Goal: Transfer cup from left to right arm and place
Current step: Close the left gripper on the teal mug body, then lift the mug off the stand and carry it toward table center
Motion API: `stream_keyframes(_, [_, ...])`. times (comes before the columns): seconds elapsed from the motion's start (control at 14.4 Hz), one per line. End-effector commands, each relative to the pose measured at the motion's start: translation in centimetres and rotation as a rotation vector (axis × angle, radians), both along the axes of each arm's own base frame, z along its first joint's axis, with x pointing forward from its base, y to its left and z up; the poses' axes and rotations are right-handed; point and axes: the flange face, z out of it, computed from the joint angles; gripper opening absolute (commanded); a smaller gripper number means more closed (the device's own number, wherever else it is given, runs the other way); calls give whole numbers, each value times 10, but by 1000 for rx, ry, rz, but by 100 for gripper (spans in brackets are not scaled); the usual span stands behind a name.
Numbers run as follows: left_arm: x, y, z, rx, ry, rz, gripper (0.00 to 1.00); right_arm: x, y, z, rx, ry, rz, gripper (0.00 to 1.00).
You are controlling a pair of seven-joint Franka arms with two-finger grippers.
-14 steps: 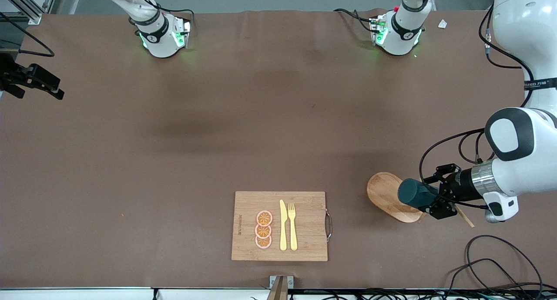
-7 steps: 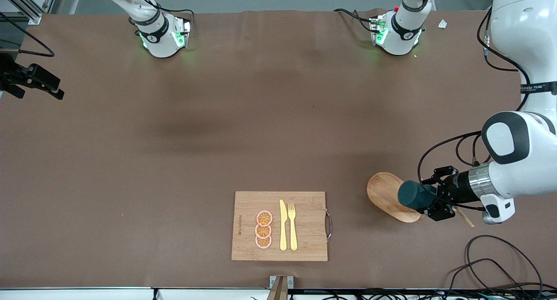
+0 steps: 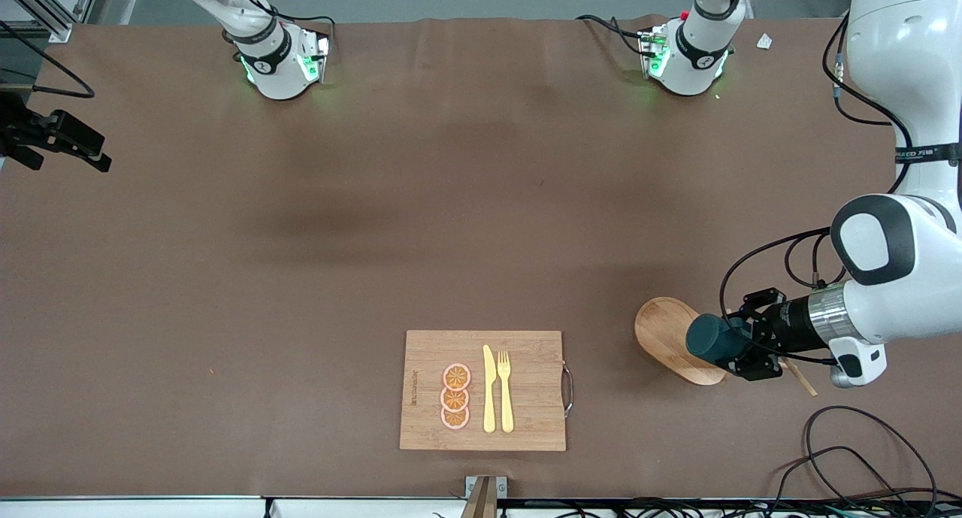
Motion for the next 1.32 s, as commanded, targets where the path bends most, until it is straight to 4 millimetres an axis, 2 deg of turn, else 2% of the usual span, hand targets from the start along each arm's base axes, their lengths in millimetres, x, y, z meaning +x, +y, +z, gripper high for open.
stream_keyframes(0.0, [3, -2, 9, -2, -8, 11, 67, -3, 0, 3, 10, -3, 5, 100])
stream_keyframes(0.07, [1, -3, 17, 1, -16, 6, 67, -3, 1, 3, 10, -3, 6, 100])
stream_keyframes(0.28, [-7, -38, 42, 100, -52, -71, 66, -3, 1, 3, 10, -3, 6, 100])
stream_keyframes(0.49, [-17, -84, 53, 195, -59, -105, 66, -3, 1, 3, 10, -3, 6, 100])
stream_keyframes(0.62, [-31, -138, 62, 261, -86, -177, 66, -2, 1, 2, 11, -1, 6, 100])
stream_keyframes(0.76, [-51, -200, 56, 374, -115, -271, 66, -3, 0, 3, 10, -3, 5, 100])
stream_keyframes(0.83, [-59, -225, 54, 427, -141, -306, 65, -3, 0, 3, 10, -3, 5, 100])
stream_keyframes(0.97, [-75, -269, 38, 490, -167, -387, 65, -3, 1, 3, 10, -3, 6, 100])
stream_keyframes(1.25, [-103, -329, 29, 597, -257, -495, 65, -2, 1, 2, 11, 0, 6, 100])
